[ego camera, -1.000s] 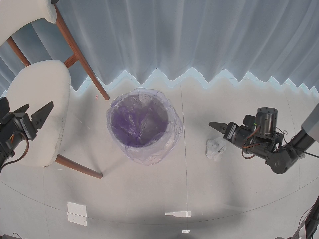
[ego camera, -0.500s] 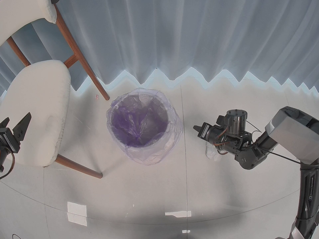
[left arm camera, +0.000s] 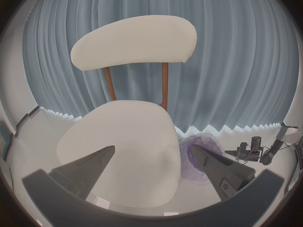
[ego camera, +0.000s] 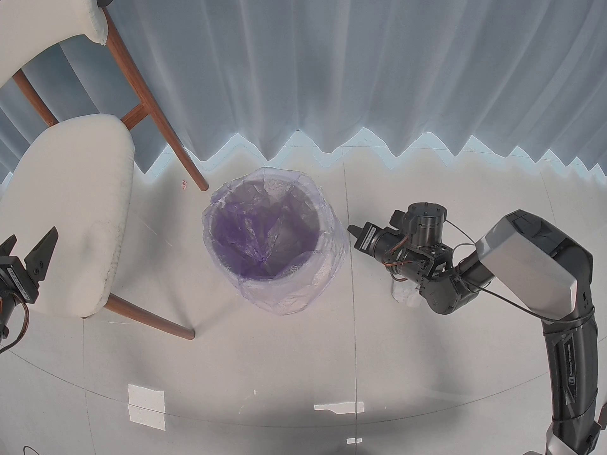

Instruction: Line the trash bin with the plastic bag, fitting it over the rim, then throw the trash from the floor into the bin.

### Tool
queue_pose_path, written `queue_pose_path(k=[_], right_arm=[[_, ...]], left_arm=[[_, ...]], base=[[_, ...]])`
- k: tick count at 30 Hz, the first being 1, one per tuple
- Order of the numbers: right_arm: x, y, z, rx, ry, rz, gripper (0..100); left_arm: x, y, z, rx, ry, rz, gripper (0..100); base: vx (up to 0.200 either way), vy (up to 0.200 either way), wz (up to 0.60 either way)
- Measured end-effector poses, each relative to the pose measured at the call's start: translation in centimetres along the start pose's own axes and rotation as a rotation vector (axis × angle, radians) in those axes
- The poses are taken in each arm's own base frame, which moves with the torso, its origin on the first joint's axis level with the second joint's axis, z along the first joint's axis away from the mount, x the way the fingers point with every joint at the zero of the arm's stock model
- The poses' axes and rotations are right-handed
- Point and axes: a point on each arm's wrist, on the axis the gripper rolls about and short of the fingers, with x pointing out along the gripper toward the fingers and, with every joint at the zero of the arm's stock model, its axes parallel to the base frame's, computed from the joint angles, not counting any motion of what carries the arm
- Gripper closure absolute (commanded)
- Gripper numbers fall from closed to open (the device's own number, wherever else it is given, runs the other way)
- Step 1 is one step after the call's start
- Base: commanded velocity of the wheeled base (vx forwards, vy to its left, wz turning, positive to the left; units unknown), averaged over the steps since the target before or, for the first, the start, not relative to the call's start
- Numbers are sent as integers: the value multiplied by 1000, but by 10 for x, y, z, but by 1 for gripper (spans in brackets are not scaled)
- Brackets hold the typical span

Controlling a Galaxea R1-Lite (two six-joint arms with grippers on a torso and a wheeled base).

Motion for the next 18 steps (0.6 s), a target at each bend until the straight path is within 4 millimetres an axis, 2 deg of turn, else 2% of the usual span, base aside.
queue_pose_path(k=[9, 18], right_arm=[[22, 6, -21, -6, 13, 43, 100], [46, -8, -39, -22, 18, 15, 100]], left_arm=[[-3, 1, -5, 0, 11, 8, 0], [-8, 2, -11, 0, 18, 16, 0]], base=[[0, 0, 0], [0, 0, 0]])
